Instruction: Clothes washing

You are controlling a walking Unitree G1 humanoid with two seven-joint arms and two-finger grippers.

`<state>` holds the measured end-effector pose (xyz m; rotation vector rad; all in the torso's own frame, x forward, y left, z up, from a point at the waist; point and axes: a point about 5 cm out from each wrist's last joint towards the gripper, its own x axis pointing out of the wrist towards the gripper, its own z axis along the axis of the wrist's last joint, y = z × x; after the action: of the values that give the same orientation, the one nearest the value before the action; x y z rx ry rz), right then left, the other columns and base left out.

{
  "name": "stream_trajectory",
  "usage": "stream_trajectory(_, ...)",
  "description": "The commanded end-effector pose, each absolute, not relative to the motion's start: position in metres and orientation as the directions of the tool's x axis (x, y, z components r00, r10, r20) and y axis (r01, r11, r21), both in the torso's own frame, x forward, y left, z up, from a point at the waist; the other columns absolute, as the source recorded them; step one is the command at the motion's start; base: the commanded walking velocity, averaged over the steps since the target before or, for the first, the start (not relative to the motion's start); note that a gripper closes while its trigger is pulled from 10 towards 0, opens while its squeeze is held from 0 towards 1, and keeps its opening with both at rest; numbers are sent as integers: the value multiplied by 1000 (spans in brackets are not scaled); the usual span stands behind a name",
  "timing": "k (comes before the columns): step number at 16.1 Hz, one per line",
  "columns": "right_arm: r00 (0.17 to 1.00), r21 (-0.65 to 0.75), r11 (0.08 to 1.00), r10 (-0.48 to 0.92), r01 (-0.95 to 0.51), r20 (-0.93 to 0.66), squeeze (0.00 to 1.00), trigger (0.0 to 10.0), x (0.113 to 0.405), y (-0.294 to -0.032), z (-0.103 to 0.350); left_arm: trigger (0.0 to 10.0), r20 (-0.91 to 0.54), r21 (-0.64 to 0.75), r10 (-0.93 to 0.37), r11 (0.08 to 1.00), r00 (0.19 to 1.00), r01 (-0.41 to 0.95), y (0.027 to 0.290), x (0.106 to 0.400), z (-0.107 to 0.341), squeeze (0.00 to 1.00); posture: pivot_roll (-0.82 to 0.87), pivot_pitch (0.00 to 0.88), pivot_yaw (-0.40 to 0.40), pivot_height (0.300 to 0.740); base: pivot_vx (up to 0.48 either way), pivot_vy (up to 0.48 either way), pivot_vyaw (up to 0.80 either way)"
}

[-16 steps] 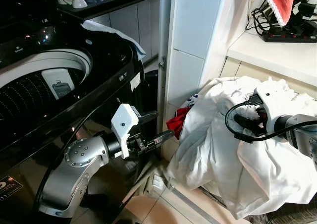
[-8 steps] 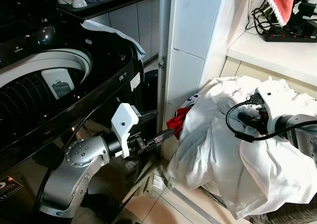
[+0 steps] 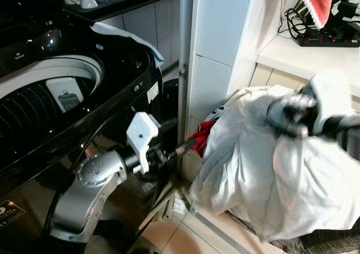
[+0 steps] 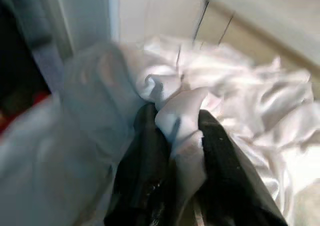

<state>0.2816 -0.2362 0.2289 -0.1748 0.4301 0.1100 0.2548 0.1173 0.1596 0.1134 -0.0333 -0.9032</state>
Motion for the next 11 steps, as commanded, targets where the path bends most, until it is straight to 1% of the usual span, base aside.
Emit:
stream_trajectory(1,924,-118,985,73,-126,-375,0,0,283,-239,239,10000,3,138,-769,633,639,762,120,260,166,0,18,0,6,740,0,0,0)
stream_trajectory(2,938,-78,988,98,-130,-333,0,0,285,-237,248,10000,22,144,-755,651,656,745,122,263,169,0,18,0,6,740,0,0,0)
stream_trajectory(3,969,18,984,178,-178,-172,0,0,292,-229,277,10000,87,165,-700,712,709,683,126,273,181,0,9,0,17,740,0,0,0)
stream_trajectory(4,972,79,971,229,-225,-49,0,0,296,-221,300,10000,141,157,-657,753,740,639,129,280,190,0,8,0,18,740,0,0,0)
stream_trajectory(5,947,180,933,292,-313,135,0,0,298,-210,334,10000,211,158,-607,795,767,586,133,288,204,0,6,0,20,740,0,0,0)
stream_trajectory(6,901,240,881,346,-408,262,0,0,298,-200,359,10000,274,162,-562,827,781,538,138,294,218,0,-1,0,25,740,0,0,0)
stream_trajectory(7,873,244,854,383,-459,301,0,0,298,-193,369,10000,333,161,-526,849,782,503,141,297,231,0,-2,0,25,740,0,0,0)
stream_trajectory(8,836,236,812,461,-533,298,0,0,302,-178,374,10000,477,110,-443,887,759,448,151,301,265,0,0,0,21,740,0,0,0)
stream_trajectory(9,826,241,798,485,-552,288,0,0,304,-173,371,10000,506,92,-435,886,745,454,153,301,274,0,8,0,12,740,0,0,0)
stream_trajectory(10,815,252,778,517,-575,264,0,0,307,-165,363,10000,537,79,-441,875,719,478,153,300,285,1000,17,0,4,740,0,0,0)
stream_trajectory(11,800,281,749,552,-600,236,0,0,309,-155,354,10000,544,91,-484,846,685,525,149,298,291,1000,17,0,4,740,0,0,0)
